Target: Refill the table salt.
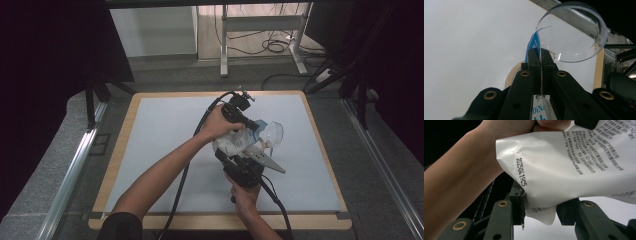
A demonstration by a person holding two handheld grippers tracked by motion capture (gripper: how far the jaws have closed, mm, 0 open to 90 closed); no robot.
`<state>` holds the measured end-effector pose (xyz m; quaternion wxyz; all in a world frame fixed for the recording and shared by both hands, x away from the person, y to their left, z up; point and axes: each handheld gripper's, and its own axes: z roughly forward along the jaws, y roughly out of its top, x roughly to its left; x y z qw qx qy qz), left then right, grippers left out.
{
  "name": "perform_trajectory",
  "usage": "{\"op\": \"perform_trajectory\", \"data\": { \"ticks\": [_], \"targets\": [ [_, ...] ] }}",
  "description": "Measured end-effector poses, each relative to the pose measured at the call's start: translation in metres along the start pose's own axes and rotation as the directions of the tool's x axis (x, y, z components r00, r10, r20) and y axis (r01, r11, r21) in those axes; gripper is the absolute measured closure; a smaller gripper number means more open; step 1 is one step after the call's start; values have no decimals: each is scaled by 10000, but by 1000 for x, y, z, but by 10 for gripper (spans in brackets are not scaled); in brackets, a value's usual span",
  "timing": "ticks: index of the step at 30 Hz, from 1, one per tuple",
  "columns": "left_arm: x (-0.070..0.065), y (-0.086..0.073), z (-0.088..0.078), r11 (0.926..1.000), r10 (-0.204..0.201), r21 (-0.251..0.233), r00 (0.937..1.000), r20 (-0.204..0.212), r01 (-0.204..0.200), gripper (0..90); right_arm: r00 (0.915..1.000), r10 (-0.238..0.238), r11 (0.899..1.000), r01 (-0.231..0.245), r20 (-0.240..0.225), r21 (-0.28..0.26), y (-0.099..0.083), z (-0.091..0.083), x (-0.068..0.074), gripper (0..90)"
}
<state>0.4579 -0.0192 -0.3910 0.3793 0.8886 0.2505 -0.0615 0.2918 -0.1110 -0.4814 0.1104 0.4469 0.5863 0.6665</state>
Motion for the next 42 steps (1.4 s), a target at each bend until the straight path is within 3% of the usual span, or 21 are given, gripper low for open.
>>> {"op": "perform_trajectory", "data": {
  "ticks": [42],
  "targets": [
    [1,-2,2,10000,8,4,10000,34,-8,900,10000,21,10000,-21,-19,-41,2,1,0,637]
  ]
}}
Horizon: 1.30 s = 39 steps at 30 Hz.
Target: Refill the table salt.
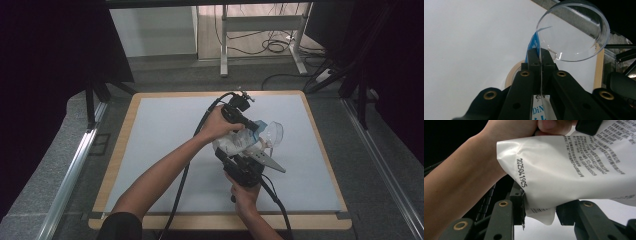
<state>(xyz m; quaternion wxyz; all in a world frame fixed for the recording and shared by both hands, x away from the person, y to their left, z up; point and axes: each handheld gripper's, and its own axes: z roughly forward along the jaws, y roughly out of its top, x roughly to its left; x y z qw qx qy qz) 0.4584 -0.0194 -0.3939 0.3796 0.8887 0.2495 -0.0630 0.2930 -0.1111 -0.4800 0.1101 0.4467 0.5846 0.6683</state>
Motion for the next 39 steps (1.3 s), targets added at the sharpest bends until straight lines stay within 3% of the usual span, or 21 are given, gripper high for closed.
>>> {"op": "perform_trajectory", "data": {
  "ticks": [39],
  "targets": [
    [1,0,0,10000,22,17,10000,16,-22,900,9999,-5,9998,8,113,-200,2,1,2,644]
  ]
}}
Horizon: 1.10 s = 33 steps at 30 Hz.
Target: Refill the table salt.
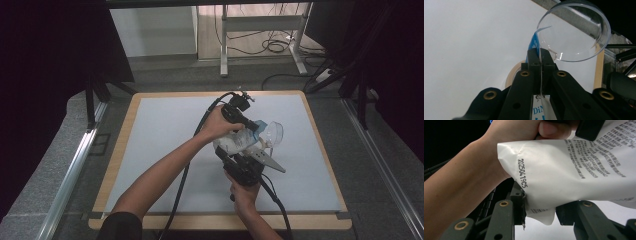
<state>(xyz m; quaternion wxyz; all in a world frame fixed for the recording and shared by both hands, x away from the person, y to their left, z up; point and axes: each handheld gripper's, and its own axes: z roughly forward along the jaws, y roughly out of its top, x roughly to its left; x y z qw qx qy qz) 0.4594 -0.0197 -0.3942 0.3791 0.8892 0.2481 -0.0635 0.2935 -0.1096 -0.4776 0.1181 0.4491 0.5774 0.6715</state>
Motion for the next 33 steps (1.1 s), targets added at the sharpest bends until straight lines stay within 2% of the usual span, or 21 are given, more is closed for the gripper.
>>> {"op": "perform_trajectory", "data": {
  "ticks": [11,21,27,33],
  "targets": [
    [1,-1,1,10000,-78,-22,9999,73,78,900,10000,-25,10000,25,71,-32,0,0,0,644],
    [1,-1,-1,9999,18,-132,10000,41,-17,900,9999,-48,10000,49,101,-63,-1,1,0,644],
    [0,-2,-2,9999,37,-136,10000,37,-36,900,9993,-242,9995,247,276,-180,-5,1,3,646],
    [0,-2,-1,9999,35,-150,10000,36,-34,900,9993,-289,9995,291,254,-105,-6,1,2,647]
  ]
}}
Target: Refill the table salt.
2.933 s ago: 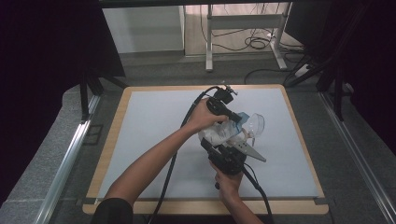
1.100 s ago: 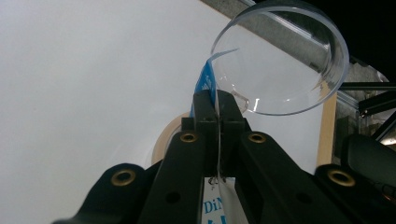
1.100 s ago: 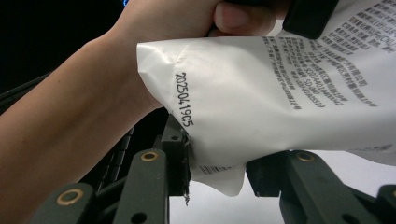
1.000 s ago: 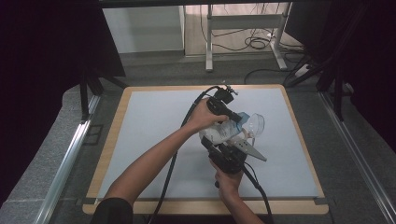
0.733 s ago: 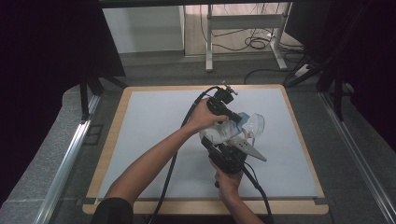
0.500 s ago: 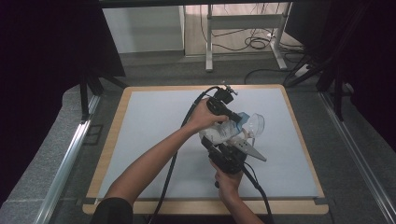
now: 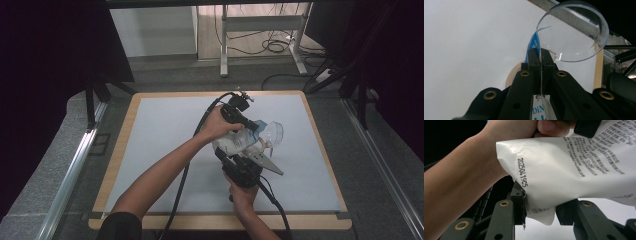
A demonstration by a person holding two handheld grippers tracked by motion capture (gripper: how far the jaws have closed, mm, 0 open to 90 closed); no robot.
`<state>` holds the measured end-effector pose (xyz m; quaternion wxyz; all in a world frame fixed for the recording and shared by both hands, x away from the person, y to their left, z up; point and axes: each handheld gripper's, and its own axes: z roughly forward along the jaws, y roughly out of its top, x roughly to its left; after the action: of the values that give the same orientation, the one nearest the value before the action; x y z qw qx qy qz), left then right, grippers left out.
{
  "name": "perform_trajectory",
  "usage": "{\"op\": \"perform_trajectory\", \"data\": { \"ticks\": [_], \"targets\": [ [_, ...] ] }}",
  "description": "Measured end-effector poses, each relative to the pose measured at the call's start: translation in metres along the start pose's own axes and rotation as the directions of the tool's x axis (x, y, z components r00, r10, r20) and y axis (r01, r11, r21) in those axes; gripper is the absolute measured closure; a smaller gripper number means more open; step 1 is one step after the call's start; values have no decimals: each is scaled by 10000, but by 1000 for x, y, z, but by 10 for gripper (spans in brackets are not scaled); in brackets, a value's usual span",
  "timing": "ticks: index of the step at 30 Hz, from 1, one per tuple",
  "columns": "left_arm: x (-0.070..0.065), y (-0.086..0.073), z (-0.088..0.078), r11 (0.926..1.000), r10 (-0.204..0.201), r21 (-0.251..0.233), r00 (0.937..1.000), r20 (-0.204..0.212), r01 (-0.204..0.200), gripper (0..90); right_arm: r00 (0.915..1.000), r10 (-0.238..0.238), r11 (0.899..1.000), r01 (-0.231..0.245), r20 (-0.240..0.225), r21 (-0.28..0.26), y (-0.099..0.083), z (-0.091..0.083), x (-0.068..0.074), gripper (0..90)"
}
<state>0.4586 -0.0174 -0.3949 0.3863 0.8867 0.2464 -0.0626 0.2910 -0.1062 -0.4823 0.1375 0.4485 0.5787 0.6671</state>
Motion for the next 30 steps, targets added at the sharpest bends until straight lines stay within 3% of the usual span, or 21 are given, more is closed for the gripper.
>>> {"op": "perform_trajectory", "data": {
  "ticks": [16,30],
  "targets": [
    [0,-4,-2,9999,-78,-143,10000,-17,78,900,9998,-125,9990,131,-149,435,-6,-2,-5,647],
    [-1,-15,-7,9988,-129,-470,9999,26,130,899,9955,-929,9891,941,-159,1130,-16,-7,-13,620]
  ]
}}
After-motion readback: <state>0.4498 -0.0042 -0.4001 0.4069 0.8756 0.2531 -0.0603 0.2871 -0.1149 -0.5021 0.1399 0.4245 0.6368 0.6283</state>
